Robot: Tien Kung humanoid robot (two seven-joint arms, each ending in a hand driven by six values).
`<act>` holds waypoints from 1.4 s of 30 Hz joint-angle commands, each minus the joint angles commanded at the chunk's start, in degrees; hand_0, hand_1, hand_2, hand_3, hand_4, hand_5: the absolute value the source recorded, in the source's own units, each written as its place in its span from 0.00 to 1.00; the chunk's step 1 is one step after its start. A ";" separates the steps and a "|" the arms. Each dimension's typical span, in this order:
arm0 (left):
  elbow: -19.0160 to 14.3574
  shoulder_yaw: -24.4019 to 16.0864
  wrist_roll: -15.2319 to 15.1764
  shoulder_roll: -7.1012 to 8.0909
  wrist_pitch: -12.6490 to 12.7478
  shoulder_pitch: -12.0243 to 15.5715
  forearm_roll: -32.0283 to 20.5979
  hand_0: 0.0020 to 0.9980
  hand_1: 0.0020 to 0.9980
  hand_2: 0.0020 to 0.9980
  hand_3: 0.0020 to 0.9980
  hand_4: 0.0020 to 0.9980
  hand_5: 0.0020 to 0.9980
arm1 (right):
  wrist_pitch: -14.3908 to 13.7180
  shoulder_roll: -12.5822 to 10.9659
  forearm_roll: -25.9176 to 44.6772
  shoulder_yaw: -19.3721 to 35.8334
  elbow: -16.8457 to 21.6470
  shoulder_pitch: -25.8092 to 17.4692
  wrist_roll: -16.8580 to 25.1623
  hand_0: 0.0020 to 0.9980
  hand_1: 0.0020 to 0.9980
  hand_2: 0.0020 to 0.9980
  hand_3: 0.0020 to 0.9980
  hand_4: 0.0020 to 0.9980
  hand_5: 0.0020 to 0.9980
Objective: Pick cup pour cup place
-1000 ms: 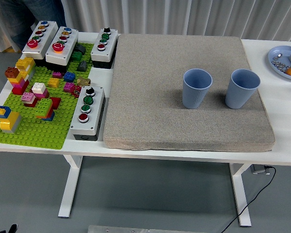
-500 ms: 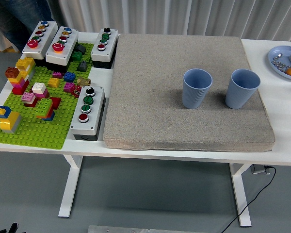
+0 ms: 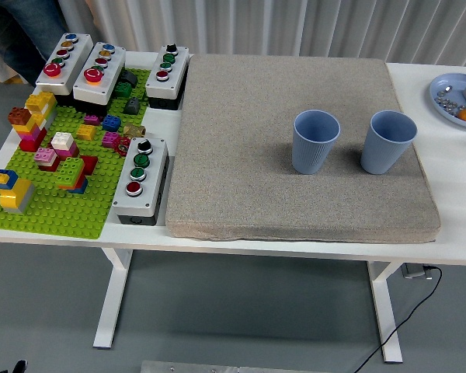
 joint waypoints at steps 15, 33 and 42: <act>0.00 -0.47 0.00 0.05 0.09 0.14 0.30 0.72 0.65 0.73 0.66 0.47 0.99 | 0.77 0.27 0.63 0.96 -0.07 -0.12 -0.29 0.92 0.81 0.83 0.90 0.84 0.38; 0.00 -0.68 0.01 -0.03 0.08 0.03 0.48 0.72 0.65 0.73 0.66 0.47 0.99 | 1.31 0.93 3.33 3.15 2.20 -0.83 0.19 0.91 0.81 0.83 0.90 0.85 0.39; 0.00 -0.70 -0.04 -0.18 0.06 -0.19 0.39 0.72 0.65 0.73 0.66 0.47 0.99 | 1.41 1.01 2.87 3.78 3.03 -0.99 0.75 0.90 0.81 0.83 0.90 0.85 0.39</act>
